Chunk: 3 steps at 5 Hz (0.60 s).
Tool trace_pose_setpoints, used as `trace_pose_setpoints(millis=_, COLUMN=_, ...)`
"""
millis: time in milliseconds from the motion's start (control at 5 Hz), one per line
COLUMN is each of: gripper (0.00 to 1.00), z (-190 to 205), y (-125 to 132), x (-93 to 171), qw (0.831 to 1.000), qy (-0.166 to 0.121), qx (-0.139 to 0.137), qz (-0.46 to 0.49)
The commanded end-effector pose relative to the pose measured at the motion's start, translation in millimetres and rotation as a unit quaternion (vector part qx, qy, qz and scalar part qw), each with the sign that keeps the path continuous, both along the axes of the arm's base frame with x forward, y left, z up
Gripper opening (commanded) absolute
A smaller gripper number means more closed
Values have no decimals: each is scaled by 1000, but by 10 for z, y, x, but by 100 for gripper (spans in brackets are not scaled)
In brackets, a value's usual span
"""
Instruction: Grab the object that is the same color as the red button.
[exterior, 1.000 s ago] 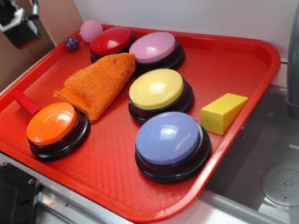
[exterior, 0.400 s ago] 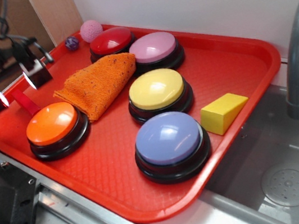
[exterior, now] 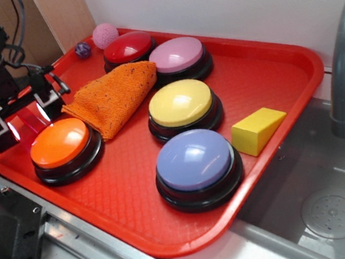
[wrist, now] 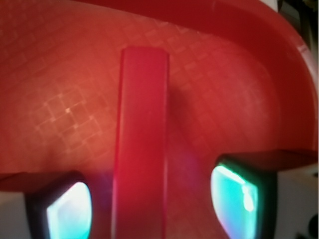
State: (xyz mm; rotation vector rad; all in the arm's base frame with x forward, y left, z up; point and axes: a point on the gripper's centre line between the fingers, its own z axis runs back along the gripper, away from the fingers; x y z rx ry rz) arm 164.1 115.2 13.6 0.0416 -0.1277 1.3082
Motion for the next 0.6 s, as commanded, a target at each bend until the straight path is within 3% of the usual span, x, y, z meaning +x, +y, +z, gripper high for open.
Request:
trace_pose_setpoints(millis=0, gripper=0, z=178, y=-8, x=-40, qw=998, qy=-32, qx=16, qz=-61)
trace_pose_setpoints(millis=200, gripper=0, z=425, y=-53, x=48, qw=986, qy=-9, qx=15, qz=-166)
trace_pose_setpoints(millis=400, gripper=0, z=624, y=-200, x=129, qw=972, qy=-4, qx=39, qz=-230)
